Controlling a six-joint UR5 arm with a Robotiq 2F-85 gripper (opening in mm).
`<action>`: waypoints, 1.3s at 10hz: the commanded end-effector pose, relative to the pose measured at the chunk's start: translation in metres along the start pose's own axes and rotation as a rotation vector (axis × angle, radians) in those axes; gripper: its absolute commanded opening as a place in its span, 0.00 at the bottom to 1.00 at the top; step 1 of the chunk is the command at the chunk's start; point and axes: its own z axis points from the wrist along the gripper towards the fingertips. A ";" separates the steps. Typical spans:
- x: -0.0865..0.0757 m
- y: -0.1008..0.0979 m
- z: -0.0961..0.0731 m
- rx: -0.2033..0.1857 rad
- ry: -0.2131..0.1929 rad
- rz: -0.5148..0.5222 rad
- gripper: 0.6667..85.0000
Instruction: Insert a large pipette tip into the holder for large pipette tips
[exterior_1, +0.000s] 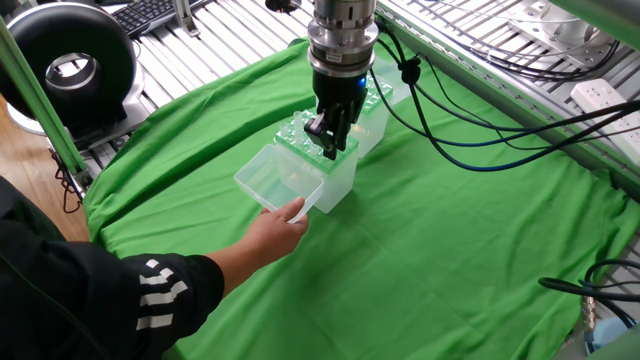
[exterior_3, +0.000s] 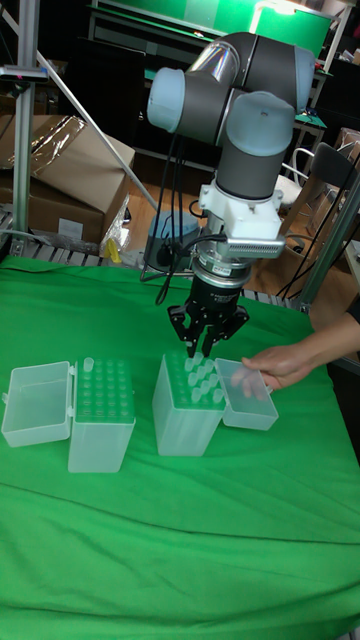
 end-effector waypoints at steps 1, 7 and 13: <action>0.000 0.001 0.003 -0.005 0.000 0.017 0.26; -0.005 -0.002 -0.002 0.009 -0.018 0.047 0.10; -0.011 0.013 -0.001 -0.044 -0.035 0.007 0.41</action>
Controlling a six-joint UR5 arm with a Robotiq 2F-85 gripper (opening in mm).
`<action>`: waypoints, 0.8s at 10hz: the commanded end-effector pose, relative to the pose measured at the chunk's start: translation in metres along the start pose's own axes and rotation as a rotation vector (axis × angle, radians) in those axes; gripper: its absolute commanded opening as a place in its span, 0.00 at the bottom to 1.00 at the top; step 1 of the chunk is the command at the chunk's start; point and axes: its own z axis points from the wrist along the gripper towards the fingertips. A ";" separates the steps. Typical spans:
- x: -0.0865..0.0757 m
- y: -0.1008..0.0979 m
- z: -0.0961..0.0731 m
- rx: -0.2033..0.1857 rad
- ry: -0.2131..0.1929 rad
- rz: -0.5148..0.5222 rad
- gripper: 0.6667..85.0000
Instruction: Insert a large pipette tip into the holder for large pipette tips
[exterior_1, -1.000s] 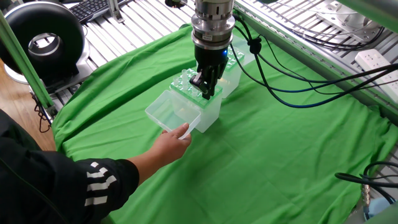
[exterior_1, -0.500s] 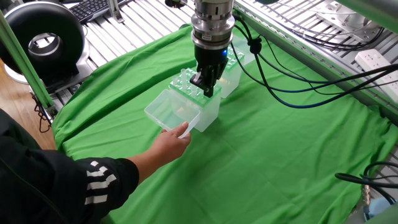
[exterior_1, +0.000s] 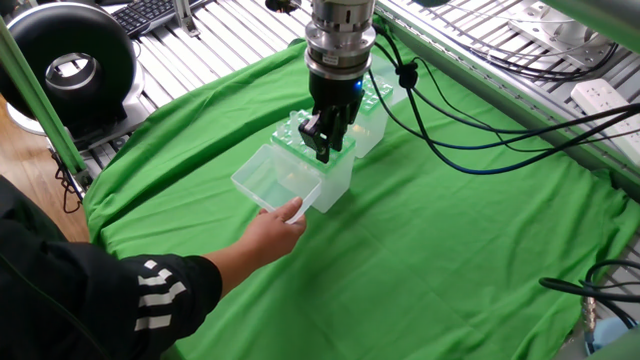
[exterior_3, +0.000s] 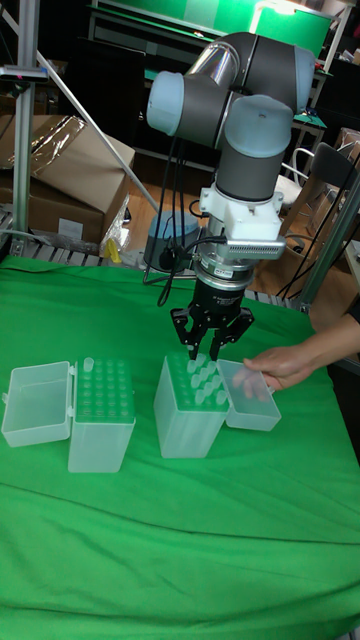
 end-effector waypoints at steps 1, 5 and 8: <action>-0.004 0.004 -0.001 -0.017 -0.010 0.004 0.39; -0.005 -0.003 -0.004 -0.006 -0.009 0.001 0.34; -0.004 -0.007 -0.004 0.008 -0.006 0.017 0.27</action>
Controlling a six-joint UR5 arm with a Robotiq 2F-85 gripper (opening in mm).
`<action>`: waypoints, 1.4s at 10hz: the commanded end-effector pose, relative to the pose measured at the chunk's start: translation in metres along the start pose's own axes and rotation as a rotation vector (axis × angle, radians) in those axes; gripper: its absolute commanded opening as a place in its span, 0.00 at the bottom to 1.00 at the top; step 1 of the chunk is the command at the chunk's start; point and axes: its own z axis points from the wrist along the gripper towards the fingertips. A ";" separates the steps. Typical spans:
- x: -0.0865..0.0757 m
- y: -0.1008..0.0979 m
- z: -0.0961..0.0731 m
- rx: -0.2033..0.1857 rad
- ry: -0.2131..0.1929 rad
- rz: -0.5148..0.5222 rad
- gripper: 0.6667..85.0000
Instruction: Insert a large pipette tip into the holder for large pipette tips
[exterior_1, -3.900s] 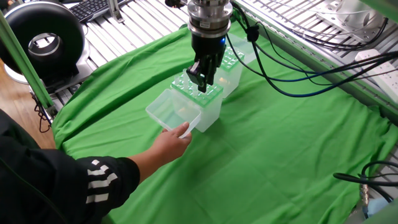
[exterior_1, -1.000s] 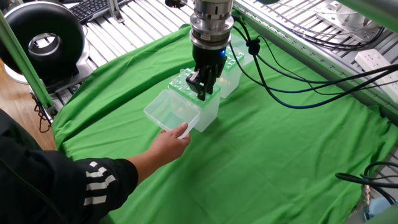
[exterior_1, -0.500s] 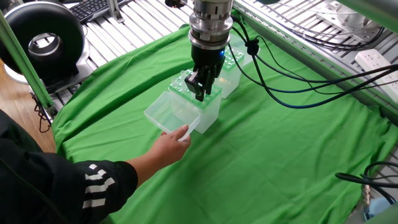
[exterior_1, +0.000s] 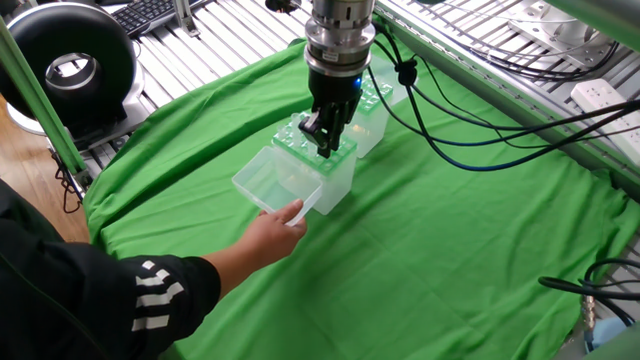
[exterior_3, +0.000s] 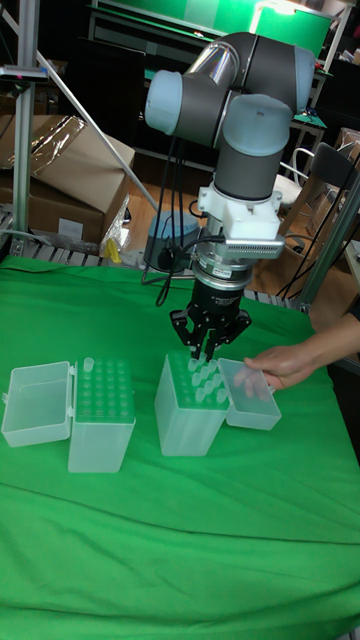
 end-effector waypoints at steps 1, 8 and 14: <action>-0.001 -0.002 -0.002 0.002 -0.004 0.013 0.26; 0.003 -0.001 -0.024 0.031 0.015 0.042 0.18; -0.004 -0.005 -0.082 0.049 0.068 0.021 0.14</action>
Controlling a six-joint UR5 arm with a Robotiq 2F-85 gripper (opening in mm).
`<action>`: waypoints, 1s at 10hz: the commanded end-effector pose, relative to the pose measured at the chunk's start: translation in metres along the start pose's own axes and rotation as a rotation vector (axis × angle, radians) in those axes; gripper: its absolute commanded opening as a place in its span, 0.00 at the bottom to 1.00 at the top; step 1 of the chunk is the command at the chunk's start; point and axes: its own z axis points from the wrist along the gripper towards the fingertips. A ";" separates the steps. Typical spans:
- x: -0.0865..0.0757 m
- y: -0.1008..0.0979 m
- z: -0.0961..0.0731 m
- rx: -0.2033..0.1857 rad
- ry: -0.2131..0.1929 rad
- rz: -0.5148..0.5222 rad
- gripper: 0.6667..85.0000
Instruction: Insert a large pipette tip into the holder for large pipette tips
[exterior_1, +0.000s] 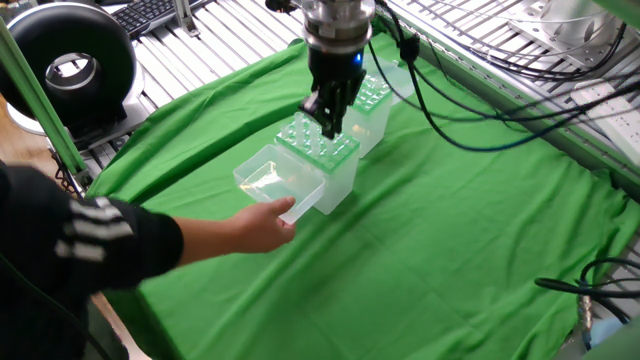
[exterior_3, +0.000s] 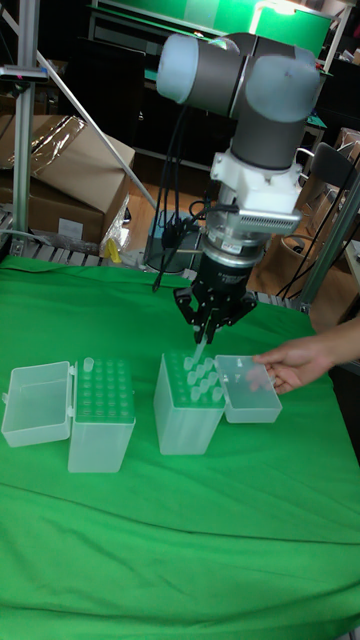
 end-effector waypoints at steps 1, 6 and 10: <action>0.000 0.002 -0.039 -0.005 0.032 -0.009 0.14; 0.014 0.006 -0.099 0.011 0.100 -0.010 0.10; 0.020 0.000 -0.123 0.050 0.128 -0.042 0.10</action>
